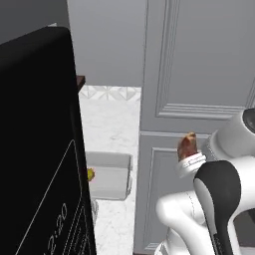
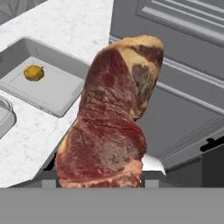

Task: Place one squash and one steak in each tupperware on the nearby counter, to pack two identical lunches.

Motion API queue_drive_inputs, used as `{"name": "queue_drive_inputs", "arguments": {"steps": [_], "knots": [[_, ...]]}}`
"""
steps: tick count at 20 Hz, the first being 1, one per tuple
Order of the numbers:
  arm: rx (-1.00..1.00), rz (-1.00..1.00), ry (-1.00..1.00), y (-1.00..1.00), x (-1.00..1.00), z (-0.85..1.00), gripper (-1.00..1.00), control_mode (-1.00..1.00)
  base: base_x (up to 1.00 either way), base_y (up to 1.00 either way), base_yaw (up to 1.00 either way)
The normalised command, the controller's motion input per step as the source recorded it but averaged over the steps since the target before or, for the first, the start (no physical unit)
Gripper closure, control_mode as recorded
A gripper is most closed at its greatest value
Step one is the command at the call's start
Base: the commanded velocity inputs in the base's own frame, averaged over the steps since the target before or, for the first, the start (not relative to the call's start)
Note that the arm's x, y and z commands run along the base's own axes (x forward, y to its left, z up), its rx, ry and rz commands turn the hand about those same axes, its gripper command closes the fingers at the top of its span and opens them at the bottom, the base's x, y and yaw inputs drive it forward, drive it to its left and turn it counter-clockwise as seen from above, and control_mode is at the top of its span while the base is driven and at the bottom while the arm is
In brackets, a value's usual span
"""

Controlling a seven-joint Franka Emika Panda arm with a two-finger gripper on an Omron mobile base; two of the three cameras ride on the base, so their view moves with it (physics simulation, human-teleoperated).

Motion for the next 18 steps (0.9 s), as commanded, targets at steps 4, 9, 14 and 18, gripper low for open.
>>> {"name": "queue_drive_inputs", "arguments": {"steps": [4, 9, 14, 18], "knots": [[0.0, 0.26, 0.09, 0.7, 0.42, -0.29, 1.0, -1.0, 0.0, 0.0, 0.0], [-0.02, 0.35, 0.15, 0.95, 0.61, -0.47, 1.0, -1.0, 0.0, 0.0, 0.0], [-0.02, 0.3, 0.13, 0.84, 0.74, -0.59, 1.0, -1.0, 0.0, 0.0, 0.0], [-0.06, 0.05, 0.02, 0.6, 0.73, -0.65, 1.0, -1.0, 0.0, 0.0, 0.0]]}}
